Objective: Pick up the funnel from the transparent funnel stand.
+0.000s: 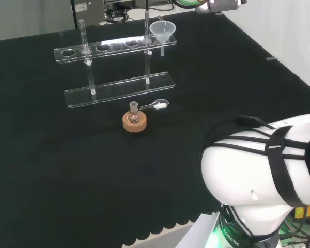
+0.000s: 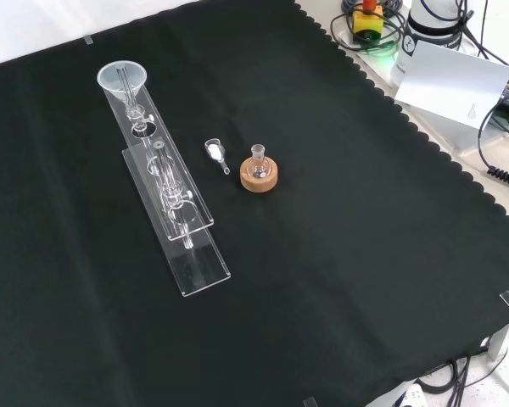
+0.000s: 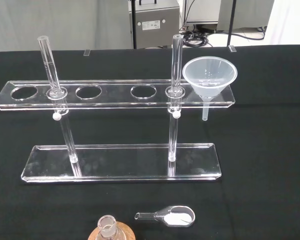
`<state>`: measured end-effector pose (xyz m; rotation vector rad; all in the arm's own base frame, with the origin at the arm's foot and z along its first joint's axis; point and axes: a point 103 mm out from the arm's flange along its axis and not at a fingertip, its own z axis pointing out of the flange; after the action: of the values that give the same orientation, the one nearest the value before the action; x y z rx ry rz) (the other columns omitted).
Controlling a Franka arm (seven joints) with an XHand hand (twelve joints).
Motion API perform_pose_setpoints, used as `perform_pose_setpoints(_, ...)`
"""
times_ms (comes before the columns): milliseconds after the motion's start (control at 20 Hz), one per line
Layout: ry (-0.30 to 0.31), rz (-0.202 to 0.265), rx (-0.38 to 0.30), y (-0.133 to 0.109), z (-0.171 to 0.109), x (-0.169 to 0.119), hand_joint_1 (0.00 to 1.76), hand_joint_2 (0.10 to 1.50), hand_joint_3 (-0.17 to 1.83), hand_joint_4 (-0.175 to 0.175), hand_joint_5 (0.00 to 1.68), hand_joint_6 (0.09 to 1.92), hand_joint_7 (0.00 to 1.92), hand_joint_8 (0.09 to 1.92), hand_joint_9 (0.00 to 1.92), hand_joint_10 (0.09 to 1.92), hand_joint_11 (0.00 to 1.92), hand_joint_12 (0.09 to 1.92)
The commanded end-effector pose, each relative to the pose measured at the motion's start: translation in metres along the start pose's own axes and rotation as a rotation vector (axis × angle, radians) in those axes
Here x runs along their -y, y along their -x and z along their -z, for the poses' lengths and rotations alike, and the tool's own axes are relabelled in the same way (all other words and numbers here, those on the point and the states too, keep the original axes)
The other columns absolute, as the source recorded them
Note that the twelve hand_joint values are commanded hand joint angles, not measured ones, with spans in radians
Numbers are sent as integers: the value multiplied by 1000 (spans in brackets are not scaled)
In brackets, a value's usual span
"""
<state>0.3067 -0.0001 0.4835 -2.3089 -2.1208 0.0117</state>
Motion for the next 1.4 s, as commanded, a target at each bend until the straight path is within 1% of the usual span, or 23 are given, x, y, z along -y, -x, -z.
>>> perform_pose_setpoints(50,10,2,5,-6,0,0,56,1143,555,-2,117,190,7,288,88,645,36,1314)
perform_pose_setpoints(150,10,6,-15,-13,1,0,15,1217,437,-2,154,91,1,283,80,649,8,1364)
perform_pose_setpoints(250,12,5,-12,-15,1,-1,4,1240,398,-2,166,87,0,281,78,650,1,1377)
perform_pose_setpoints(350,8,3,-6,-15,1,-2,2,1246,387,-2,169,87,0,279,77,650,0,1381)
perform_pose_setpoints(650,4,-10,-2,-5,2,-15,9,1249,373,-2,173,87,0,277,77,650,0,1385)
perform_pose_setpoints(950,-7,-36,1,2,-7,-30,17,1250,361,-2,179,87,0,276,78,650,0,1388)
perform_pose_setpoints(1200,-27,-31,4,26,-23,-58,35,1246,345,-3,184,87,6,290,91,655,0,1393)
perform_pose_setpoints(1250,-32,-27,8,29,-26,-66,49,1239,337,-3,185,87,11,299,98,657,0,1396)
perform_pose_setpoints(1300,-34,-26,14,37,-29,-76,70,1224,327,-4,186,87,16,309,107,661,0,1400)
perform_pose_setpoints(1400,-32,-13,2,48,-34,-96,131,1183,305,-8,186,87,34,336,129,673,3,1406)
